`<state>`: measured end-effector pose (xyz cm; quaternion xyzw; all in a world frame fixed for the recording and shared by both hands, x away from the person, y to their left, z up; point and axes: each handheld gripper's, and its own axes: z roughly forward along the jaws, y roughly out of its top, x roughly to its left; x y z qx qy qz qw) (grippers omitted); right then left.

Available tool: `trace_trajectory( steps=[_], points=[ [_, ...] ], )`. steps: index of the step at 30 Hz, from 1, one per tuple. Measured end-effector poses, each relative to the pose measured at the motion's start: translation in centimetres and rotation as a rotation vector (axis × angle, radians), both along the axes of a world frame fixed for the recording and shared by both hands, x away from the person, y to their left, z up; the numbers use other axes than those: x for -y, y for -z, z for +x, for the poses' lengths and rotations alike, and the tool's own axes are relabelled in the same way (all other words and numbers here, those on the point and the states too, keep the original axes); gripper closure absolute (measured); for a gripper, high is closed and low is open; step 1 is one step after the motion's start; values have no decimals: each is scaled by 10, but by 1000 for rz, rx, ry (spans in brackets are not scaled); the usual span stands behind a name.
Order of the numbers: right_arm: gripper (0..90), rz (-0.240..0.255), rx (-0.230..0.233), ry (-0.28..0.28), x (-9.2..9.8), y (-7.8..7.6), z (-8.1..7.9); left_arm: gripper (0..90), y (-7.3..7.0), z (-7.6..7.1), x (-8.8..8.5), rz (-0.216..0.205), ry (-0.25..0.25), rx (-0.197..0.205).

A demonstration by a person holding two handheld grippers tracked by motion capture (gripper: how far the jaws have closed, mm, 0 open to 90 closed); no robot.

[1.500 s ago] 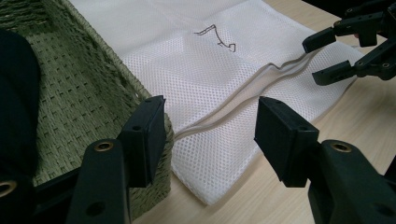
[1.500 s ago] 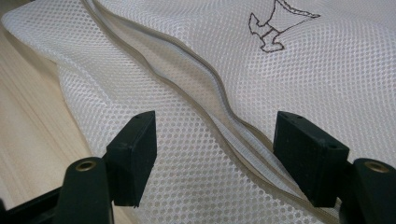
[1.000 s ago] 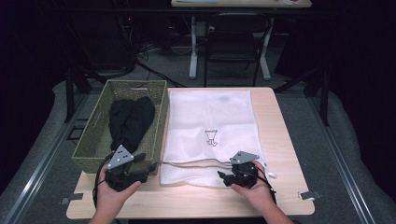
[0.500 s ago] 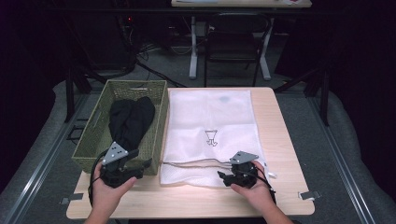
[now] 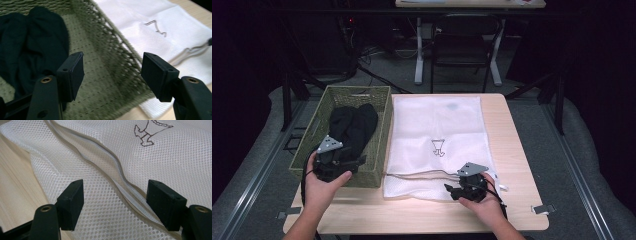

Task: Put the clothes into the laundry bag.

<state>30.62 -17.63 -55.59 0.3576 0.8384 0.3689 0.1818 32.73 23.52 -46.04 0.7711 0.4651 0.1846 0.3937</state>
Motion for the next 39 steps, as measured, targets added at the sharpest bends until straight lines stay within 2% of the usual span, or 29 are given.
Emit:
trace_trajectory(
  steps=[3,10,13,24,36,38,39],
  points=[
    [302,1,1,1,0,0,0,348,-1,7,-1,20,-5,3],
    [302,1,0,2,0,0,0,348,-4,19,-2,33,-21,13],
    [303,0,1,2,0,0,0,349,-9,26,-2,27,-30,14],
    [302,0,6,0,1,-1,0,349,-23,44,-2,65,-42,30],
    [302,1,8,3,2,-1,0,348,-32,62,-7,61,-81,25],
    [302,1,8,3,2,-1,0,350,-31,66,-9,45,-90,39],
    [302,1,8,3,2,-1,0,350,-30,67,-10,42,-93,32]
  ],
)
